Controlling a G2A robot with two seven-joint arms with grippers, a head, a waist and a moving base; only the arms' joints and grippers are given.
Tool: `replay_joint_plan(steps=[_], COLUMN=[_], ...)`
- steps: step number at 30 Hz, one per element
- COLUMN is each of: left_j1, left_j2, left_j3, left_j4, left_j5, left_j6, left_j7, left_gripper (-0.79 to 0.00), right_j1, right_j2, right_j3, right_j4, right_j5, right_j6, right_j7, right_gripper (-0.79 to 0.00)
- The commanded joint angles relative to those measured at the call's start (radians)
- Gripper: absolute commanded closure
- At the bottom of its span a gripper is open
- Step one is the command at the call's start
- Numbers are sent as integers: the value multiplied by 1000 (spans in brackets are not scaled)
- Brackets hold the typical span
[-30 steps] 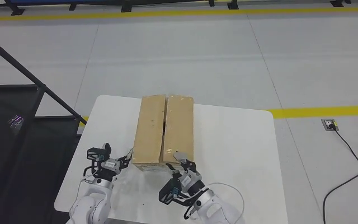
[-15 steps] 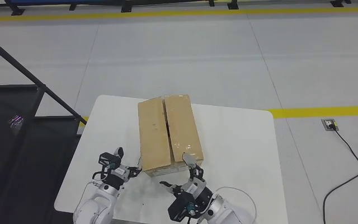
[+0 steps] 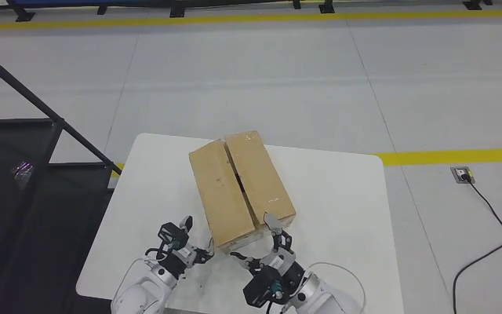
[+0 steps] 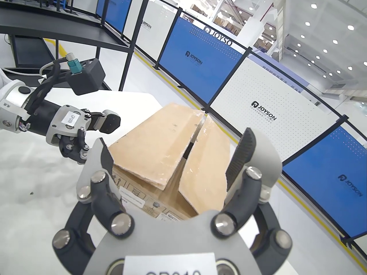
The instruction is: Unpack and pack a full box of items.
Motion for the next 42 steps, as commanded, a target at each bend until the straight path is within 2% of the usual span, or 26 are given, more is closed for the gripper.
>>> replay_joint_plan(steps=[1,10,27,35,42], left_j1=[4,-10,-82,-47,-50], left_j2=[-1,-1,-12,-5,-1], left_j3=[-6,20,131,89,84], left_j4=[8,3,12,11,31], left_j5=[-25,-41,7,34,41], left_j6=[7,-35,-76,-6,-41], left_j7=[3,-11,-28,16,23], left_gripper=[-785,-785,-785,-785,-785], right_j1=[-1,2,-28,-27,-14], right_j2=[0,1,9,12,12], right_j3=[2,11,59,76,77], right_j4=[4,17,2,3,10], right_j5=[4,25,51,64,74], right_j6=[1,7,30,26,22], right_j7=[-1,-8,-15,-22,-19], right_gripper=[-785,-785,-785,-785,-785])
